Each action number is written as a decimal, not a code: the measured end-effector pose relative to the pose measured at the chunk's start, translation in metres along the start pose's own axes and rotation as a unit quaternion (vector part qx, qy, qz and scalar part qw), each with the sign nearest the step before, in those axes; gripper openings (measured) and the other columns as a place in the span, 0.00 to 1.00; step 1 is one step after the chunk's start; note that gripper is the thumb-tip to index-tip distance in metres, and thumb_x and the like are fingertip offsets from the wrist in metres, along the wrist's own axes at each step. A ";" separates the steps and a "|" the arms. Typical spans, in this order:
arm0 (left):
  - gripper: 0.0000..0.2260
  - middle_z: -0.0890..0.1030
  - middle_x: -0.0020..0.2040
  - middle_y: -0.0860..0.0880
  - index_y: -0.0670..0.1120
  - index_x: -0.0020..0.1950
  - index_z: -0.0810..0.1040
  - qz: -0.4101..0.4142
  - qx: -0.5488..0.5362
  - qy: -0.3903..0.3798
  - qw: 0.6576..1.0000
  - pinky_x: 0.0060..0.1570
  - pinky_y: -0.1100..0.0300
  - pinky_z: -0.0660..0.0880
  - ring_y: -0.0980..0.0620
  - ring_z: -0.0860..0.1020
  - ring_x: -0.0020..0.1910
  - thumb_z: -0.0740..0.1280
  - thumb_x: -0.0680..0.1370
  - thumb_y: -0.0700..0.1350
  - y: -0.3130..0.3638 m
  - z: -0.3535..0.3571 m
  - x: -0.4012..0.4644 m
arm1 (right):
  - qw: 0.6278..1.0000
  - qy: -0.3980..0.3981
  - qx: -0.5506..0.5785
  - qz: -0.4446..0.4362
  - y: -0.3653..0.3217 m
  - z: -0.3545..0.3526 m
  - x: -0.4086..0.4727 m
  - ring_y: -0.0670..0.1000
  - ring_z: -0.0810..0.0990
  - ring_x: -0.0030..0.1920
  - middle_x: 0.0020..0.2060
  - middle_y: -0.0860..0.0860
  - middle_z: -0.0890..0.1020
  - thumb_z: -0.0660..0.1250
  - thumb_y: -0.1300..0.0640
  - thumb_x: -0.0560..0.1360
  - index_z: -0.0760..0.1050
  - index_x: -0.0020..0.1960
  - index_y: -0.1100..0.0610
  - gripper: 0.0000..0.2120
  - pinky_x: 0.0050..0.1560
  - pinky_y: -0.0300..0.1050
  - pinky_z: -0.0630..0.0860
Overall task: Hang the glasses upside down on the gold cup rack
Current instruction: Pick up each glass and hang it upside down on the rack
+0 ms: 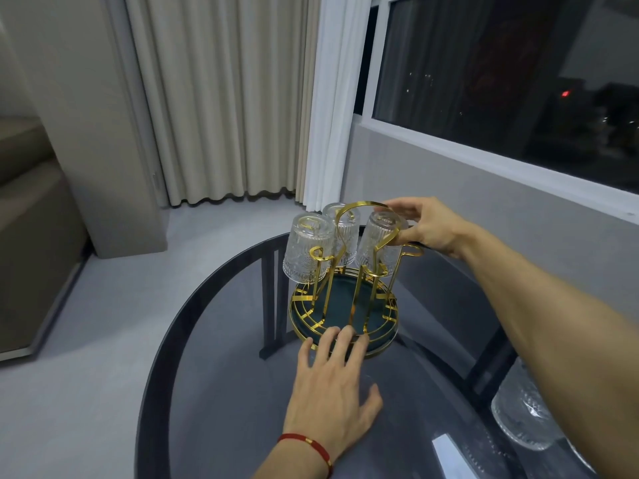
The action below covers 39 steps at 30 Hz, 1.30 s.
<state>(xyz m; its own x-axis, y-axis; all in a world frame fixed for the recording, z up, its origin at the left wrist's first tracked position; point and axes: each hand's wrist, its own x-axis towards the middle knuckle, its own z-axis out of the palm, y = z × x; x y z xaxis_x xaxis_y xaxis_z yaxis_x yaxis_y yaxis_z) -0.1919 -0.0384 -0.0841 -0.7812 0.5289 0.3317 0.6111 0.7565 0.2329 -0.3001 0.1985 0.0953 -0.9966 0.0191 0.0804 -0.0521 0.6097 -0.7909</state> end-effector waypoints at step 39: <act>0.24 0.78 0.64 0.49 0.49 0.71 0.74 0.092 -0.238 0.010 0.967 0.66 0.59 0.65 0.49 0.68 0.68 0.71 0.75 0.48 0.134 -0.062 -0.064 | 0.890 0.400 -0.203 0.082 0.030 0.041 -0.385 0.61 0.72 0.67 0.61 0.53 0.81 0.72 0.61 0.72 0.84 0.59 0.54 0.16 0.69 0.55 0.69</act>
<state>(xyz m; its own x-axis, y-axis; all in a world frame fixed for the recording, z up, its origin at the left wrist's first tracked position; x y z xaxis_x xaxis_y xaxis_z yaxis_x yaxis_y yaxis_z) -0.0520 0.0057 -0.0173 -0.6545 0.6262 0.4237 0.7321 0.3850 0.5620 0.0794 0.1769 0.0162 -0.6162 0.5928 0.5185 0.2784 0.7798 -0.5607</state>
